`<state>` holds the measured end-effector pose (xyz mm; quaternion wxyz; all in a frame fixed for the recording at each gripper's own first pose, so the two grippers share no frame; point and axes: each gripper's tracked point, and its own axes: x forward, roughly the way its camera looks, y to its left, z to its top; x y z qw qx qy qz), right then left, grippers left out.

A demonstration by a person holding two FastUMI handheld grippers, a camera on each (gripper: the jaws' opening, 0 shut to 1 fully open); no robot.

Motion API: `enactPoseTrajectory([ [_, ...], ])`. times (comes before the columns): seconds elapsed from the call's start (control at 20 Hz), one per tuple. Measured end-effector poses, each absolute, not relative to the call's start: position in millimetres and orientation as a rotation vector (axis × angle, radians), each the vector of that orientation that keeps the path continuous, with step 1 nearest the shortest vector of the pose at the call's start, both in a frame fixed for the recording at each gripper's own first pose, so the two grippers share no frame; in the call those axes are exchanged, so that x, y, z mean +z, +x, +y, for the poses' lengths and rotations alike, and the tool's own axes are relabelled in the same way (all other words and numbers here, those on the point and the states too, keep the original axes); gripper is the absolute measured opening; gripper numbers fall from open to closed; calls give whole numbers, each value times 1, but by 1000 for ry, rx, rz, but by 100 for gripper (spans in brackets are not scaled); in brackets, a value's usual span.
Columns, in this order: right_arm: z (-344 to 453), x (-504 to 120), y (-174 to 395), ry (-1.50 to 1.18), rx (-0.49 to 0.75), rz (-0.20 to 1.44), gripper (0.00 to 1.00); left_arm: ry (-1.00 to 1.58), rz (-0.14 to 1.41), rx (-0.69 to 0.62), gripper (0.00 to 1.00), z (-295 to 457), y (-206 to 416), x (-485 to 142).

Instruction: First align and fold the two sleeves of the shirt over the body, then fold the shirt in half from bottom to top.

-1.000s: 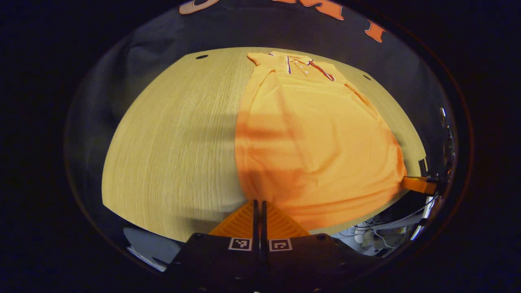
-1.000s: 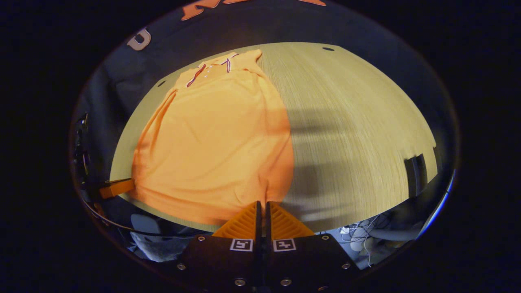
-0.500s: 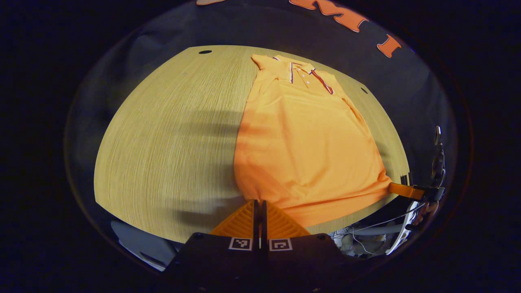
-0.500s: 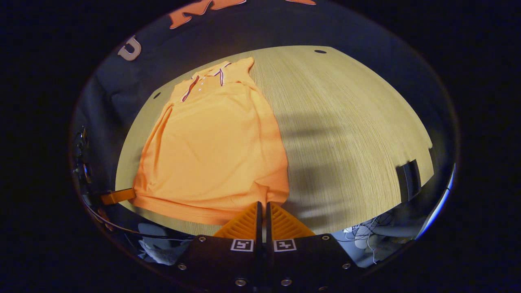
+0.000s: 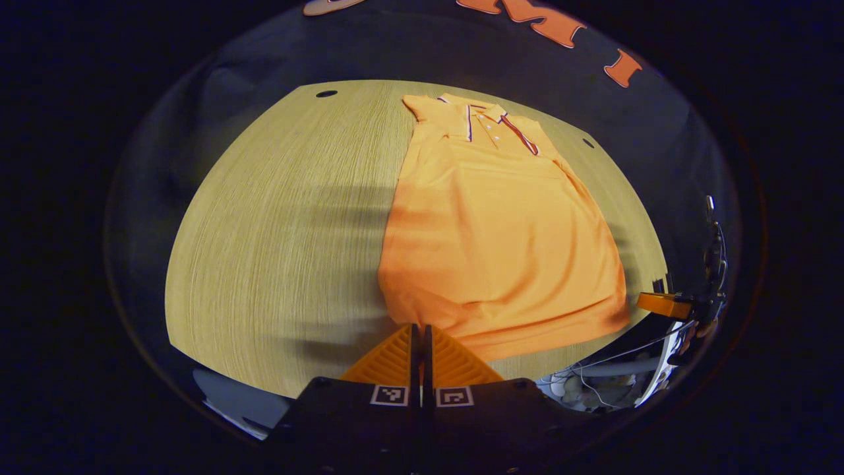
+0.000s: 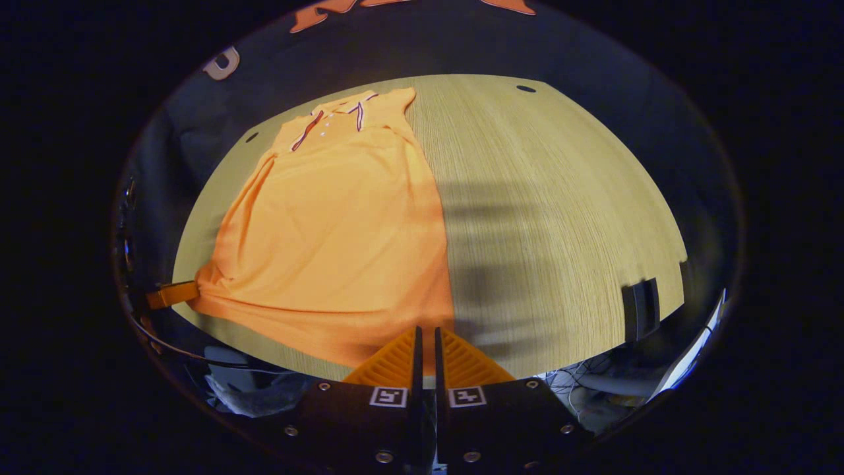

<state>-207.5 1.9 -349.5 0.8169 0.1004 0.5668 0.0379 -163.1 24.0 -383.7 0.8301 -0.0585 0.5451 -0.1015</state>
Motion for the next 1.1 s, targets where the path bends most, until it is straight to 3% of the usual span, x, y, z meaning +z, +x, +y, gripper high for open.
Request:
enactPoseTrajectory([
  [0.05,5,-353,-212,204,88,1218,20,-125,1159,-215,1,25,-164,-384],
  [0.15,2,-359,-213,175,63,1206,67,-131,1163,-216,1,27,-166,-386],
  [0.3,21,-364,-227,164,91,1252,92,-130,1171,-214,1,31,-169,-387],
  [0.45,37,-371,-221,87,108,1248,96,-124,1182,-216,1,32,-173,-389],
  [0.5,41,-366,-221,88,109,1252,87,-122,1183,-219,1,32,-174,-390],
  [0.55,41,-366,-213,113,81,1231,57,-123,1185,-220,1,32,-174,-390],
  [0.6,44,-366,-208,158,57,1224,19,-135,1188,-223,1,29,-176,-390],
  [0.65,61,-364,-207,244,105,1218,10,-134,1190,-225,1,29,-177,-391],
  [0.7,67,-362,-204,297,114,1212,9,-129,1187,-225,1,30,-177,-390],
  [0.75,64,-353,-203,325,103,1191,1,-130,1186,-229,1,30,-177,-388],
  [1.1,40,-317,-160,323,79,1101,1,-186,1150,-253,1,21,-157,-362],
])
